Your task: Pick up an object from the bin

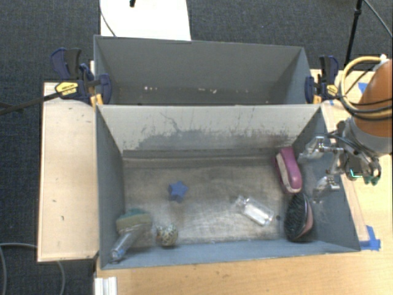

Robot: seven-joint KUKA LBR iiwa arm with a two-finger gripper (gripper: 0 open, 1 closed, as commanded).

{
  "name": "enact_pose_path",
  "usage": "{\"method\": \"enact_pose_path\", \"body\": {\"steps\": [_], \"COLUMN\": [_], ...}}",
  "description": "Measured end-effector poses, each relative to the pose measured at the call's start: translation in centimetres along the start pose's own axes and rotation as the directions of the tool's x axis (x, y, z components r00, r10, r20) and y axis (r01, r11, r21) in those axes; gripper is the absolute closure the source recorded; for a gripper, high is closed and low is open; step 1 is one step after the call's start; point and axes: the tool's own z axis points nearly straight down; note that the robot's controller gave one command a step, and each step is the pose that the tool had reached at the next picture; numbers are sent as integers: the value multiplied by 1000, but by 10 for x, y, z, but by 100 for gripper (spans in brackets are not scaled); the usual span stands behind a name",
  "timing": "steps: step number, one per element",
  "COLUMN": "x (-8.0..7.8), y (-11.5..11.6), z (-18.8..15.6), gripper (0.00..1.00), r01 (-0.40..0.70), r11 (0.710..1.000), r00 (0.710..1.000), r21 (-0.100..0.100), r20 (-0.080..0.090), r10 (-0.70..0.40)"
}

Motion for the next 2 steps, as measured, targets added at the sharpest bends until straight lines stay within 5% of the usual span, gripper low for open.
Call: {"method": "enact_pose_path", "body": {"steps": [1,2], "x": [16,16], "y": [-14,-13], "z": [137,139], "gripper": [0,100], "r01": [270,277], "r11": [963,961], "r00": [963,961], "r21": [5,3], "r20": [9,8], "r10": [-270,-277]}}
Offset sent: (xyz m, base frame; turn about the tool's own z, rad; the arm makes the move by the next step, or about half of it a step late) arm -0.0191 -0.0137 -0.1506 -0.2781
